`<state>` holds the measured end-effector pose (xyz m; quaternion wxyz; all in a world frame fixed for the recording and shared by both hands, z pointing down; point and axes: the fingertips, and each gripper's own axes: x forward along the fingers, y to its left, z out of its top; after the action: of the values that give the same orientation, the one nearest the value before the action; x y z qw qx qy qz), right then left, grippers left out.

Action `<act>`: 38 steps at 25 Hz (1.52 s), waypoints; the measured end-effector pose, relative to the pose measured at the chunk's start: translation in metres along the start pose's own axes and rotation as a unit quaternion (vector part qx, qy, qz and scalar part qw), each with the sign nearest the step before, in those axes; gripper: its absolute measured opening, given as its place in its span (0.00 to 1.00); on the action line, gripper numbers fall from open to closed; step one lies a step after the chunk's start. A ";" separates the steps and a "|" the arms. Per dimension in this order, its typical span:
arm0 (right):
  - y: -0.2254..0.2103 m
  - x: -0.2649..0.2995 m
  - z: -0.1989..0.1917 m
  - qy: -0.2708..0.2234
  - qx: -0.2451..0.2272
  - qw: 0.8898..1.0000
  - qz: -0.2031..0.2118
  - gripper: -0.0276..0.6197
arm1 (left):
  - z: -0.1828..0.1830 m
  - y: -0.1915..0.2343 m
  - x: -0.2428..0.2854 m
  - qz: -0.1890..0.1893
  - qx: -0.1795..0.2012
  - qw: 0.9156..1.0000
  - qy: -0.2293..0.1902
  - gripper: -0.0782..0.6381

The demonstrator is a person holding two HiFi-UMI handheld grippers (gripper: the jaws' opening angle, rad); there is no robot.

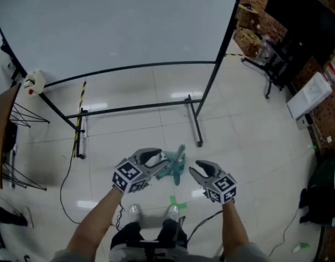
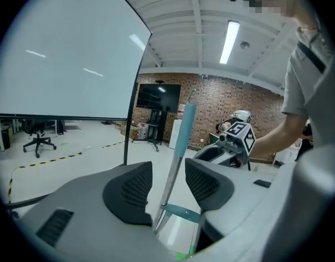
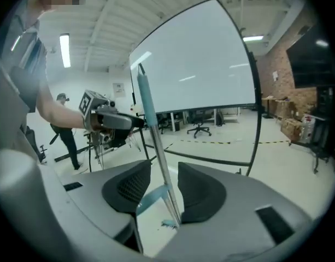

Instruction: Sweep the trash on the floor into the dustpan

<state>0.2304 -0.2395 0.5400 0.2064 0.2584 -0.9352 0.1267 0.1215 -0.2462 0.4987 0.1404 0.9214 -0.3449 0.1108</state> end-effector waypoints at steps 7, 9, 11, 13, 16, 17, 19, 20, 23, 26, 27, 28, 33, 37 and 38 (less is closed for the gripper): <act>0.042 -0.025 0.064 -0.081 0.028 0.983 -0.161 0.07 | 0.020 -0.019 -0.044 -0.050 0.023 0.998 -0.035 0.14; 0.050 -0.033 0.079 -0.083 0.017 0.974 -0.210 0.06 | 0.023 -0.026 -0.053 -0.063 0.033 0.997 -0.029 0.14; 0.059 -0.039 0.093 -0.084 0.011 0.964 -0.252 0.04 | 0.027 -0.033 -0.061 -0.074 0.051 0.996 -0.024 0.12; 0.073 -0.043 0.104 -0.091 0.013 0.959 -0.269 0.04 | 0.033 -0.040 -0.068 -0.084 0.063 0.994 -0.025 0.12; 0.095 -0.046 0.114 -0.106 0.021 0.956 -0.273 0.04 | 0.041 -0.049 -0.079 -0.100 0.066 0.992 -0.034 0.12; 0.101 -0.047 0.117 -0.113 0.025 0.955 -0.272 0.04 | 0.042 -0.052 -0.081 -0.104 0.068 0.992 -0.034 0.12; 0.112 -0.050 0.120 -0.127 0.031 0.954 -0.269 0.04 | 0.043 -0.057 -0.085 -0.109 0.067 0.991 -0.036 0.12; 0.116 -0.052 0.121 -0.132 0.032 0.954 -0.269 0.04 | 0.044 -0.060 -0.086 -0.112 0.064 0.991 -0.037 0.12; 0.124 -0.057 0.127 -0.141 0.028 0.952 -0.271 0.04 | 0.047 -0.062 -0.089 -0.118 0.061 0.990 -0.042 0.12; 0.130 -0.057 0.131 -0.144 0.025 0.951 -0.272 0.04 | 0.049 -0.060 -0.093 -0.119 0.058 0.990 -0.044 0.12; 0.132 -0.058 0.132 -0.146 0.024 0.951 -0.273 0.04 | 0.049 -0.061 -0.095 -0.119 0.057 0.990 -0.044 0.12; 0.133 -0.059 0.134 -0.149 0.024 0.950 -0.272 0.04 | 0.049 -0.063 -0.096 -0.120 0.057 0.990 -0.045 0.12; 0.140 -0.062 0.142 -0.157 0.015 0.949 -0.274 0.04 | 0.051 -0.068 -0.101 -0.124 0.058 0.990 -0.047 0.12; 0.143 -0.063 0.142 -0.155 0.018 0.950 -0.272 0.04 | 0.055 -0.071 -0.104 -0.124 0.059 0.989 -0.052 0.12; 0.144 -0.063 0.142 -0.154 0.019 0.950 -0.271 0.04 | 0.055 -0.071 -0.105 -0.125 0.059 0.989 -0.053 0.12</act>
<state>0.1572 -0.1412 0.3676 0.0815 0.5226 -0.8476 0.0418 0.0975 -0.1502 0.4027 0.0797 0.9685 -0.2273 0.0633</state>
